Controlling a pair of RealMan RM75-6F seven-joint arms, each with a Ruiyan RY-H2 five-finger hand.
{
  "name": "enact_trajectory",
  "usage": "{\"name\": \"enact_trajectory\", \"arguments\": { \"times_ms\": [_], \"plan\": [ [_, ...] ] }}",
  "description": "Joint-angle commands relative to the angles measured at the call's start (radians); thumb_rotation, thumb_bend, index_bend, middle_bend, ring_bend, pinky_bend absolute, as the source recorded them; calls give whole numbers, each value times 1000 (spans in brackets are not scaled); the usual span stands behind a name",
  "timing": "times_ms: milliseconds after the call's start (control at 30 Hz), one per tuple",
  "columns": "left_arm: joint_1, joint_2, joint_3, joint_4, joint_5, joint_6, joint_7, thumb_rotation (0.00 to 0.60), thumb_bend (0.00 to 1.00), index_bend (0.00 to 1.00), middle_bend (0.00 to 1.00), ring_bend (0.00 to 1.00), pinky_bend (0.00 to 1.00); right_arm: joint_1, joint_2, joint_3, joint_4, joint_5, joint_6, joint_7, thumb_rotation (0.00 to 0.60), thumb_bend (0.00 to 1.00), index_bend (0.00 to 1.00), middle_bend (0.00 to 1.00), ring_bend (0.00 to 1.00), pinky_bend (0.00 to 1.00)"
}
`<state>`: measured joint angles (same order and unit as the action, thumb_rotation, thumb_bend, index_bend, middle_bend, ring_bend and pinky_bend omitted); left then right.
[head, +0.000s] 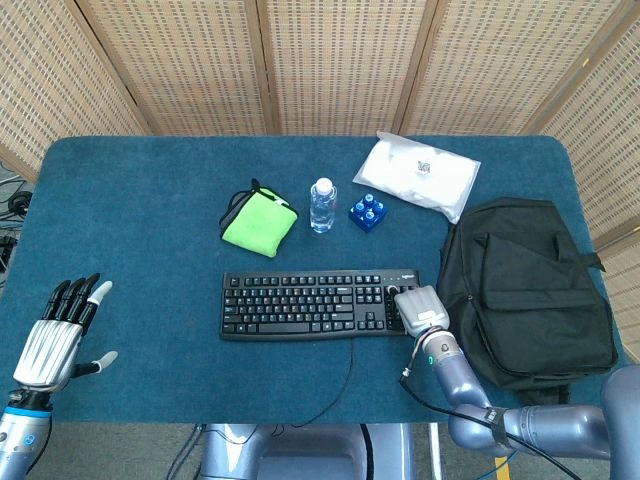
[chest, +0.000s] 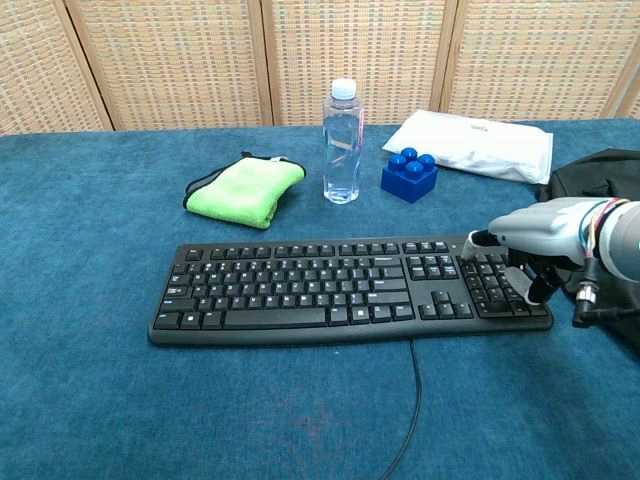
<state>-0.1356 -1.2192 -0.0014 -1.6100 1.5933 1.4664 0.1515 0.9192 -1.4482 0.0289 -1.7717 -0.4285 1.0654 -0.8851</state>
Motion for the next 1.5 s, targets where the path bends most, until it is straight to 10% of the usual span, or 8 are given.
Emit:
{"name": "enact_trajectory", "arguments": {
  "times_ms": [33, 1067, 1500],
  "plan": [
    [0, 0, 1, 1, 0, -1, 0, 600, 0, 0, 0, 0, 0, 2, -3, -2, 5, 3, -3, 2, 600, 775, 137, 724, 635, 493],
    [-3, 0, 1, 3, -4, -2, -6, 600, 0, 0, 0, 0, 0, -6, 106, 9, -128, -91, 127, 23, 600, 775, 130, 698, 630, 493],
    [-3, -3, 7, -1, 3, -2, 0, 600, 0, 0, 0, 0, 0, -333, 301, -167, -187, -714, 424, 398, 600, 454, 0, 157, 113, 393]
  ]
}}
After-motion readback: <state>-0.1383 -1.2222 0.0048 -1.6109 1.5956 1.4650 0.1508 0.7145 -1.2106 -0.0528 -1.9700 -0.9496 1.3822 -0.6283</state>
